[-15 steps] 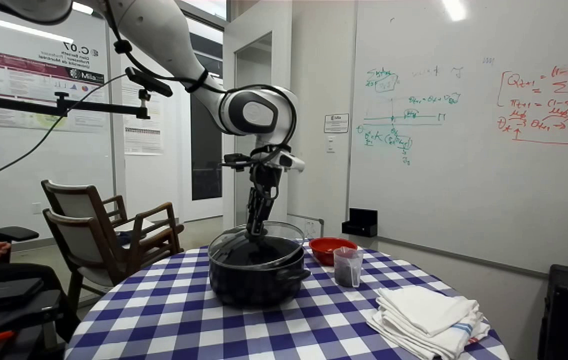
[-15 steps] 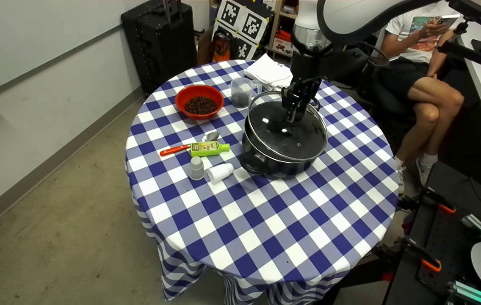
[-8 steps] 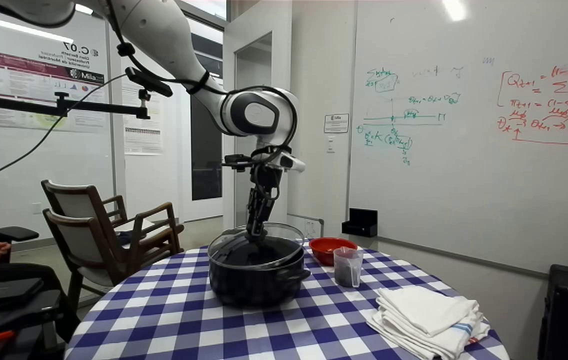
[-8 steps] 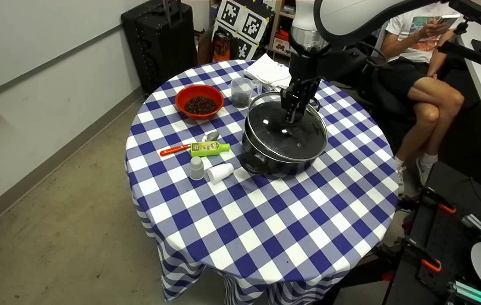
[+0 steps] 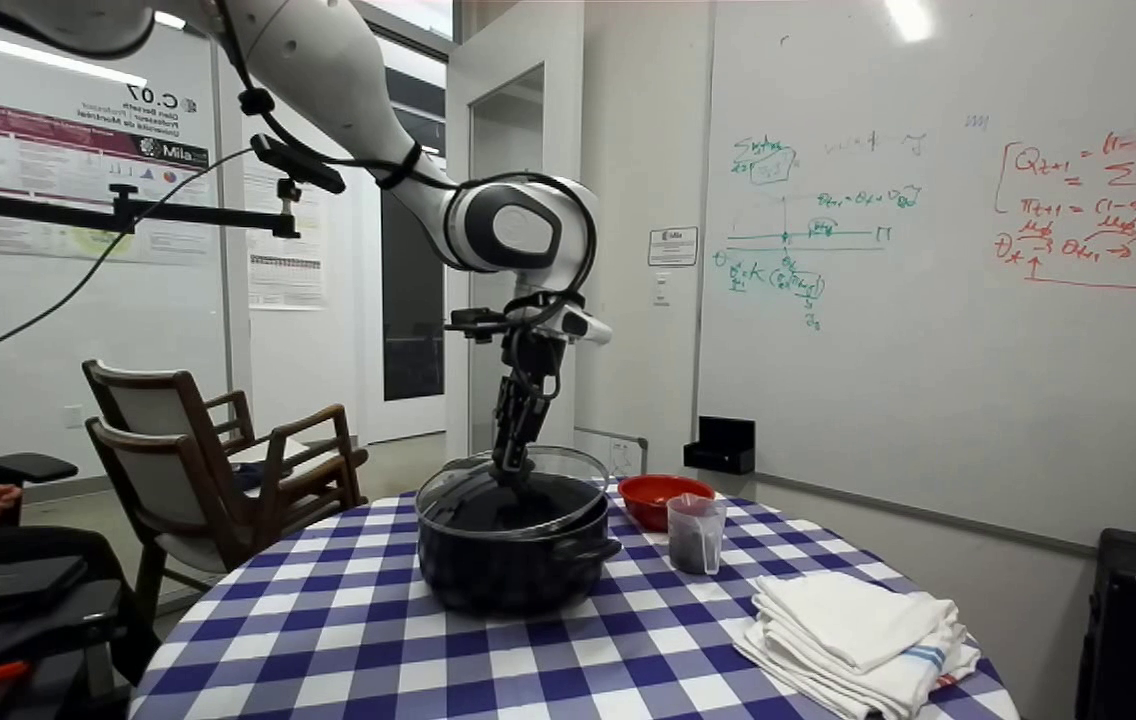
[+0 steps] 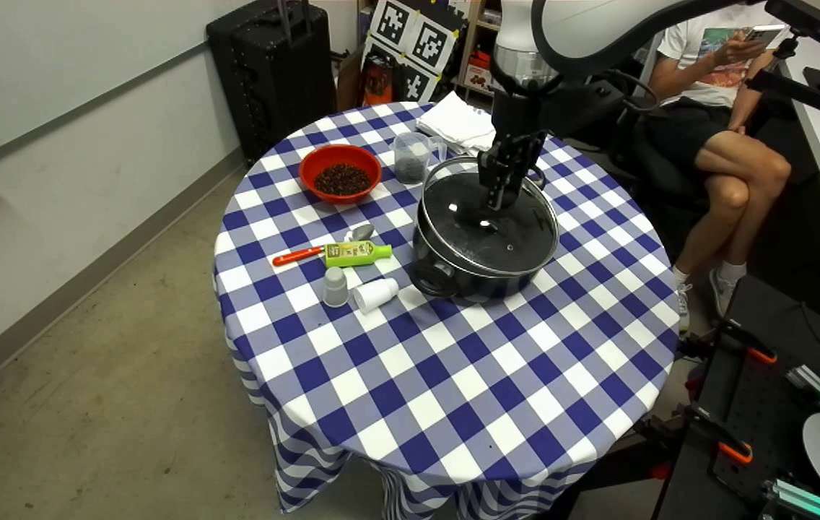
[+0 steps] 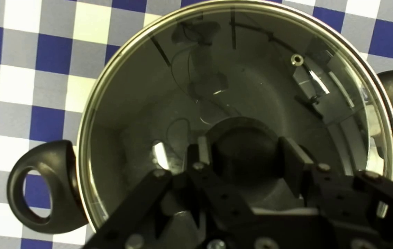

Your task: Uncover the pot

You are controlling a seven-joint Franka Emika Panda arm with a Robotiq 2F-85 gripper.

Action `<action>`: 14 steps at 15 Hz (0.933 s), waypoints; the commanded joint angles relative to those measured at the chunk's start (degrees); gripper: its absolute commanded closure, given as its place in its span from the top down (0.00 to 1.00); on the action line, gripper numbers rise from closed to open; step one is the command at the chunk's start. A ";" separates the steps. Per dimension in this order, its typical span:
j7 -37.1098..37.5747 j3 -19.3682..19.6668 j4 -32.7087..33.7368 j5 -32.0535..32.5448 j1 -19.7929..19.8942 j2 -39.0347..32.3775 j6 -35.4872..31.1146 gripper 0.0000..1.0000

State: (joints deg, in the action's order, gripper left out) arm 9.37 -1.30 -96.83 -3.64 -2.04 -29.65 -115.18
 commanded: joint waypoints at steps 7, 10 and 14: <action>-0.41 0.57 3.81 0.79 -0.40 -0.99 5.75 1.00; -0.80 0.45 3.40 0.59 -0.29 -0.18 5.27 1.00; -0.21 0.37 2.67 -0.17 -0.22 -0.19 3.93 1.00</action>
State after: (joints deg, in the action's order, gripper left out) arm 9.27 -1.27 -94.31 -3.64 -1.98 -29.81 -111.43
